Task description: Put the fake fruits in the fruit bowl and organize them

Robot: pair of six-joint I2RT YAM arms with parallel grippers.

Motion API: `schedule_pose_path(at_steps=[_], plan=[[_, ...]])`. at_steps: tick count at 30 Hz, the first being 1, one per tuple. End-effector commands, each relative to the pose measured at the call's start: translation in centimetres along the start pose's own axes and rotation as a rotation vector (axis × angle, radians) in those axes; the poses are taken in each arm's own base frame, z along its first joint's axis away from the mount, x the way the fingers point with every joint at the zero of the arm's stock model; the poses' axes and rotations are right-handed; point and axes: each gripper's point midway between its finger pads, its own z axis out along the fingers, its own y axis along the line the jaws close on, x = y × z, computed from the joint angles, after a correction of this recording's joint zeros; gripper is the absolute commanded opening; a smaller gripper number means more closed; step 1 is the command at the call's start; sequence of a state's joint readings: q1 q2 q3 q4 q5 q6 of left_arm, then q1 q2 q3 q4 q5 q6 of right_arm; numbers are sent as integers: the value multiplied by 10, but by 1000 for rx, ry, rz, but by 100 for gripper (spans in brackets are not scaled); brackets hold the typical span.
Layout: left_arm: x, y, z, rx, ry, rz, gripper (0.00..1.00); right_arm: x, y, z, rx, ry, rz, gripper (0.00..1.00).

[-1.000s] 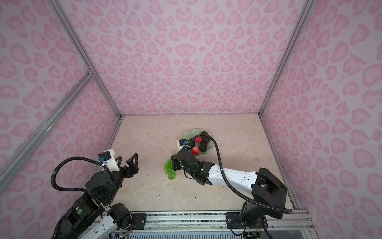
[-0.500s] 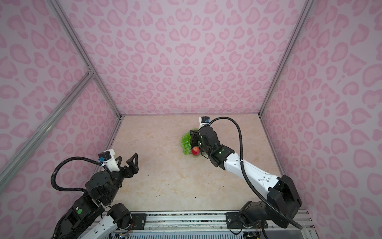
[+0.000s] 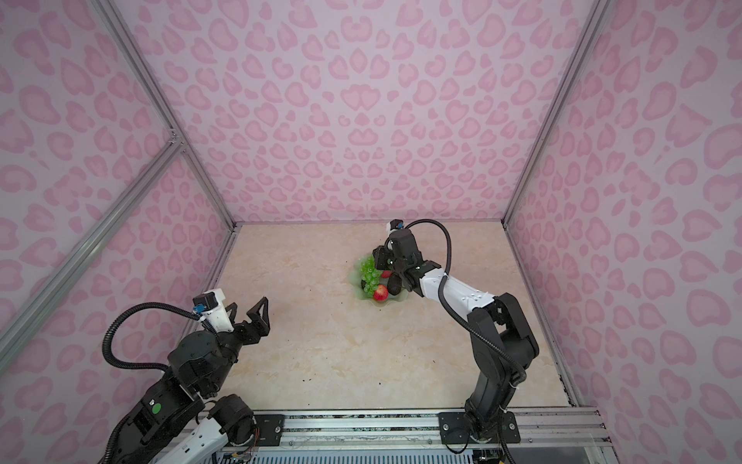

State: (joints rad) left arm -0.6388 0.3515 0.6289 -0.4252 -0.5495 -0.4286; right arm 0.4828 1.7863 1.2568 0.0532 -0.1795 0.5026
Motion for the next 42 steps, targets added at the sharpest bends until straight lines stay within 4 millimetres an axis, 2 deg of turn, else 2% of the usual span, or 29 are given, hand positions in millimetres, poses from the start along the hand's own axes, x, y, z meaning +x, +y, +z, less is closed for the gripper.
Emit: schedule_pose_path(at_steps=[1, 4, 6, 10, 14, 17, 20, 23, 26, 28, 30, 32, 34, 37, 42], plan=[[-2, 1, 1, -14, -5, 6, 88, 1, -9, 19, -9, 35, -17, 36], [-2, 2, 2, -22, -5, 9, 88, -2, -22, 33, 12, 47, -19, 50], [-1, 3, 2, -26, -4, 11, 88, -6, -29, 39, 25, 48, -23, 65], [-1, 3, 4, -35, -2, 17, 88, -17, -28, 38, 10, 37, -53, 80], [-1, 2, 8, -45, -6, 25, 89, -41, -15, 11, -4, -35, -93, 97], [-3, 0, 13, -52, -23, 28, 90, -55, -8, -22, 2, -94, -134, 98], [-7, -3, 25, -77, -46, 58, 92, -54, -14, -62, 52, -144, -179, 98], [-9, 0, 42, -157, -86, 115, 96, -45, -33, -107, 151, -208, -208, 98], [-4, 11, 63, -219, -133, 181, 98, -31, -69, -149, 321, -296, -214, 98], [0, 37, 75, -277, -173, 152, 99, -24, -102, -175, 472, -356, -217, 98], [5, 65, 81, -315, -220, 91, 99, -16, -130, -189, 591, -394, -257, 98], [11, 85, 84, -329, -247, 89, 99, -7, -159, -199, 699, -419, -260, 98], [18, 102, 88, -382, -242, 117, 98, 3, -180, -202, 733, -430, -242, 98], [37, 114, 100, -382, -198, 132, 98, 8, -192, -202, 751, -453, -276, 98], [67, 116, 122, -325, -130, 168, 97, 14, -214, -195, 733, -488, -288, 98]])
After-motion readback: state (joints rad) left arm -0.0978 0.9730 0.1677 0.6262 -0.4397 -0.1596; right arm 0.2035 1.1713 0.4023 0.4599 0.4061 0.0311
